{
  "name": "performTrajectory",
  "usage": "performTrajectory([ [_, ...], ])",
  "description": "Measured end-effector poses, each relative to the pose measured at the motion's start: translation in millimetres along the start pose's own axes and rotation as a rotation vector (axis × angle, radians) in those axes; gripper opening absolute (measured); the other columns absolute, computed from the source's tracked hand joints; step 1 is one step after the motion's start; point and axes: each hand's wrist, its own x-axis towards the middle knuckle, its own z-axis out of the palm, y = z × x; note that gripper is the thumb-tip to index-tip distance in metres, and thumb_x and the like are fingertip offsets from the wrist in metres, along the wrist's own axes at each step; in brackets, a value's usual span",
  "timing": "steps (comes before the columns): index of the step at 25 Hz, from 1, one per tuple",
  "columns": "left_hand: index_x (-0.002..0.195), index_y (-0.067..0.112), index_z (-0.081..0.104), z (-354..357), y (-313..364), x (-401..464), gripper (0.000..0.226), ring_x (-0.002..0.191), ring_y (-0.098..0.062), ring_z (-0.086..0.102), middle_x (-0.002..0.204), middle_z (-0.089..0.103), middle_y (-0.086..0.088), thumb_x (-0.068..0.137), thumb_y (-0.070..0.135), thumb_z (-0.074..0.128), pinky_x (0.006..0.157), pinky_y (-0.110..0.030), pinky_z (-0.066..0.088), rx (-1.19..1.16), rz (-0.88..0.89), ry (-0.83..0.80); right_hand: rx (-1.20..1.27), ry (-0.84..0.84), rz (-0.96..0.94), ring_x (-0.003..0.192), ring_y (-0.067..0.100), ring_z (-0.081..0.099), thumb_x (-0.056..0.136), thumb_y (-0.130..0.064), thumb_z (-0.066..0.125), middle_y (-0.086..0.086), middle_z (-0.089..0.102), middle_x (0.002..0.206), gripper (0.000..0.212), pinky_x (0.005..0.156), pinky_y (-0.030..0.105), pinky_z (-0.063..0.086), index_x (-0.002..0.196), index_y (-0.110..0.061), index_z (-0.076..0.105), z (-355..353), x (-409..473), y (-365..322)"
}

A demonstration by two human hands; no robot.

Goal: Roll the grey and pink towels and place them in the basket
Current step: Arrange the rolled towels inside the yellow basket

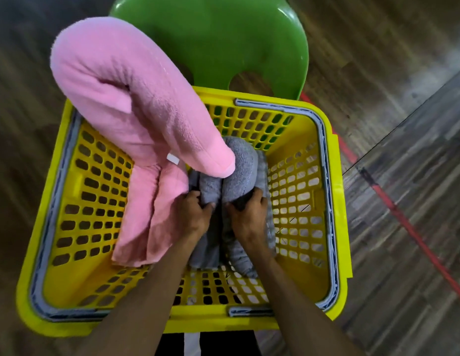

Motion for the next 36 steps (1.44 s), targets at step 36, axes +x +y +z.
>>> performTrajectory([
  [36, 0.117, 0.009, 0.058, -87.3, 65.9, -4.5, 0.025, 0.112, -0.026, 0.049, 0.117, 0.050, -0.013, 0.095, 0.020, 0.057, 0.102, -0.036, 0.039, -0.088, 0.594, 0.534, 0.267, 0.407, -0.412, 0.110, 0.016, 0.049, 0.096, -0.034, 0.058, 0.006, 0.051, 0.121, 0.043, 0.096, 0.036, 0.044, 0.132, -0.012, 0.050, -25.8, 17.7, -84.2],
])
